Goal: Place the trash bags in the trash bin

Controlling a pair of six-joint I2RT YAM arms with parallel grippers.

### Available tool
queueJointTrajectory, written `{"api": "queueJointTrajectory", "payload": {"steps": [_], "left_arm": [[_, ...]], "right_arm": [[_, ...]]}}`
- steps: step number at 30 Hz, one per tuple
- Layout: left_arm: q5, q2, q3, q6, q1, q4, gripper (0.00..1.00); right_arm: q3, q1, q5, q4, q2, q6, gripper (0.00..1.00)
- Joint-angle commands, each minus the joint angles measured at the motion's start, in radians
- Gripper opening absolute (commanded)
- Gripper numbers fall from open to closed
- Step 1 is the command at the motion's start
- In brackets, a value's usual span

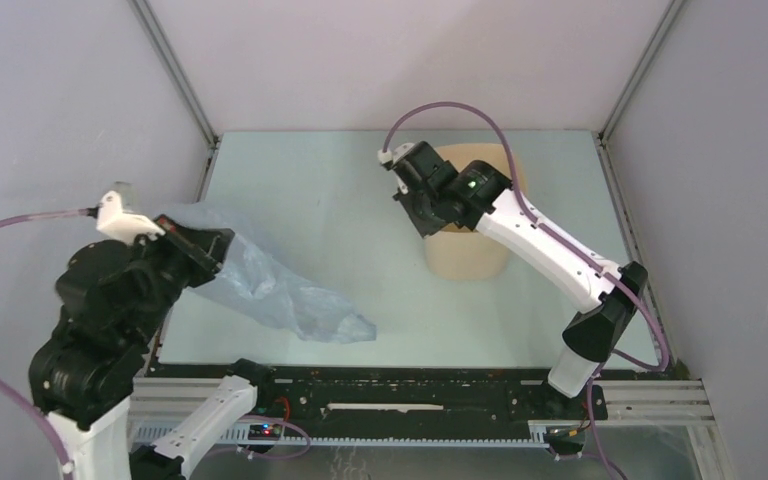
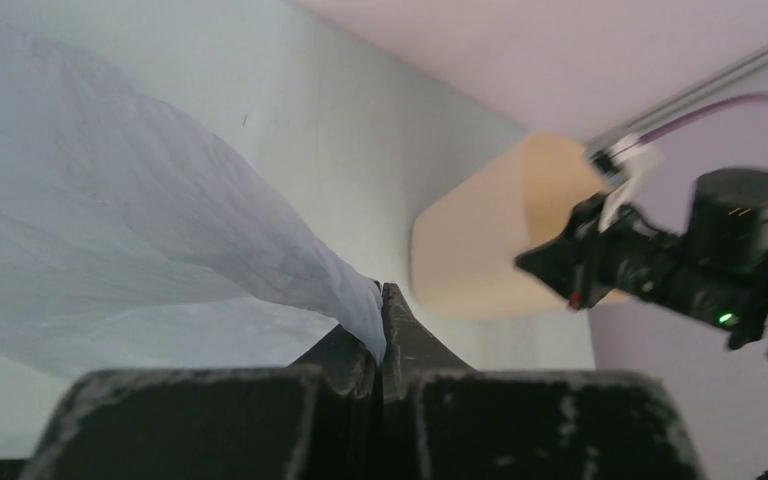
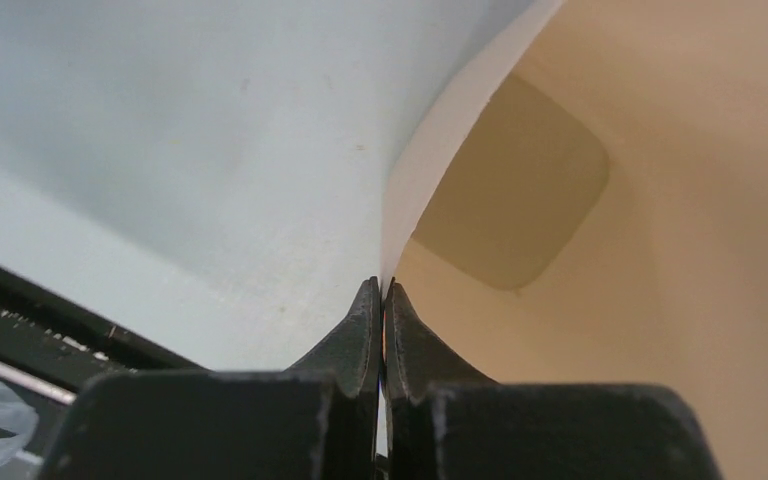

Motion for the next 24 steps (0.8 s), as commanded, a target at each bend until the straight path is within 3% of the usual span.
{"api": "queueJointTrajectory", "payload": {"steps": [1, 16, 20, 24], "left_arm": [[-0.066, -0.009, 0.118, -0.006, 0.004, 0.016, 0.00], [0.026, 0.050, 0.219, -0.133, 0.004, 0.113, 0.00], [0.068, 0.093, 0.257, -0.146, 0.004, 0.120, 0.00], [0.095, 0.113, 0.294, -0.149, 0.004, 0.113, 0.00]], "right_arm": [[0.049, 0.064, -0.014, 0.023, 0.018, 0.004, 0.00], [0.164, 0.070, -0.157, 0.011, 0.018, 0.035, 0.09], [0.179, 0.069, -0.171, -0.009, 0.049, 0.034, 0.27], [0.239, 0.069, -0.180, -0.051, 0.028, 0.038, 0.57]]}}
